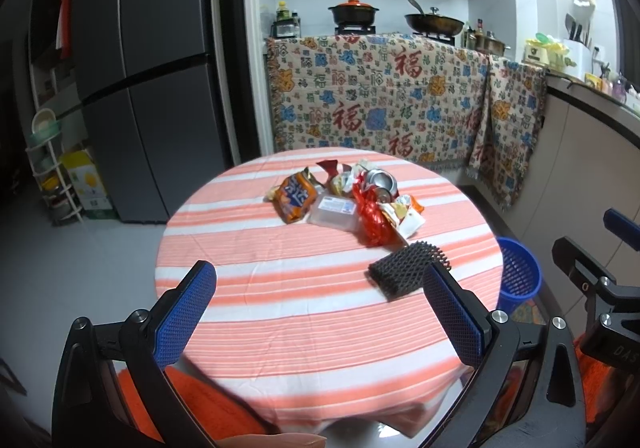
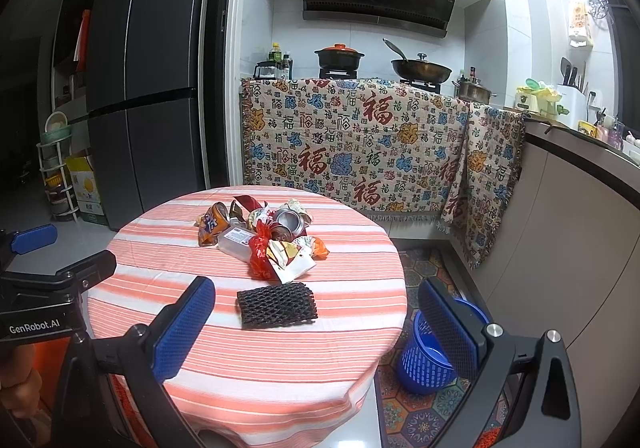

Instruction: Collect trash

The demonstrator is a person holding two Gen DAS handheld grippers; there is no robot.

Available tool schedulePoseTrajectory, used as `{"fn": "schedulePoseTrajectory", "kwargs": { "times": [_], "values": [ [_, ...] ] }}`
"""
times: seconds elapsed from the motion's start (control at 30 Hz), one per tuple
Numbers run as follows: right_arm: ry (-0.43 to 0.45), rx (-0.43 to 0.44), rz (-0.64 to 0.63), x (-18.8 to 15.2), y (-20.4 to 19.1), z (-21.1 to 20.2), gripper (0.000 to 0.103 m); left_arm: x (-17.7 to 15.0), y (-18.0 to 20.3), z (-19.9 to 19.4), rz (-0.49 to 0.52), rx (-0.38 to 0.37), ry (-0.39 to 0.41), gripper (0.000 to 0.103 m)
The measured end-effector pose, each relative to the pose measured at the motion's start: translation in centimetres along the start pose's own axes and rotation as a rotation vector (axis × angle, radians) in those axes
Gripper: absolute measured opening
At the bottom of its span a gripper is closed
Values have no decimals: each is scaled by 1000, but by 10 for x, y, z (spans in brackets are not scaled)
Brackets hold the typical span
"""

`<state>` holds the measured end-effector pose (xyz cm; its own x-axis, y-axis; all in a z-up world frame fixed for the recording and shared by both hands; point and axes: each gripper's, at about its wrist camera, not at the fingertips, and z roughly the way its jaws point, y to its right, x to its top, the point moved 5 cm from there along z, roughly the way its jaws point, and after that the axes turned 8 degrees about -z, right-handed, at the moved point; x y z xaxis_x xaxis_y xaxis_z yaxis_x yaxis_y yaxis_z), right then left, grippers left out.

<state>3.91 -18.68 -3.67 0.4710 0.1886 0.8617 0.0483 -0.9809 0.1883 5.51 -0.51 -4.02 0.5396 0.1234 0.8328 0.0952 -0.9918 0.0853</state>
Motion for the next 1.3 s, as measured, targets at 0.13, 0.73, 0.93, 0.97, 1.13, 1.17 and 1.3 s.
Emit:
{"fn": "schedulePoseTrajectory", "kwargs": {
  "times": [0.13, 0.73, 0.93, 0.97, 1.13, 1.17, 1.3],
  "values": [
    [-2, -1, 1, 0, 0, 0, 103, -1, 1, 3, 1, 1, -4, 103],
    [-10, -3, 4, -3, 1, 4, 103, -4, 3, 8, 5, 2, -12, 103],
    [-12, -4, 3, -4, 1, 6, 103, -5, 3, 10, 7, 2, -15, 103],
    [-12, -4, 4, -4, 2, 6, 103, -5, 4, 10, 8, 3, -16, 103],
    [-13, -4, 6, -5, 3, 6, 103, -5, 4, 10, 7, 1, -16, 103],
    [-14, -3, 6, -5, 3, 6, 103, -5, 4, 11, 7, 1, -16, 103],
    [-16, -4, 4, -5, 3, 7, 103, -5, 4, 11, 7, 3, -17, 103]
  ]
}}
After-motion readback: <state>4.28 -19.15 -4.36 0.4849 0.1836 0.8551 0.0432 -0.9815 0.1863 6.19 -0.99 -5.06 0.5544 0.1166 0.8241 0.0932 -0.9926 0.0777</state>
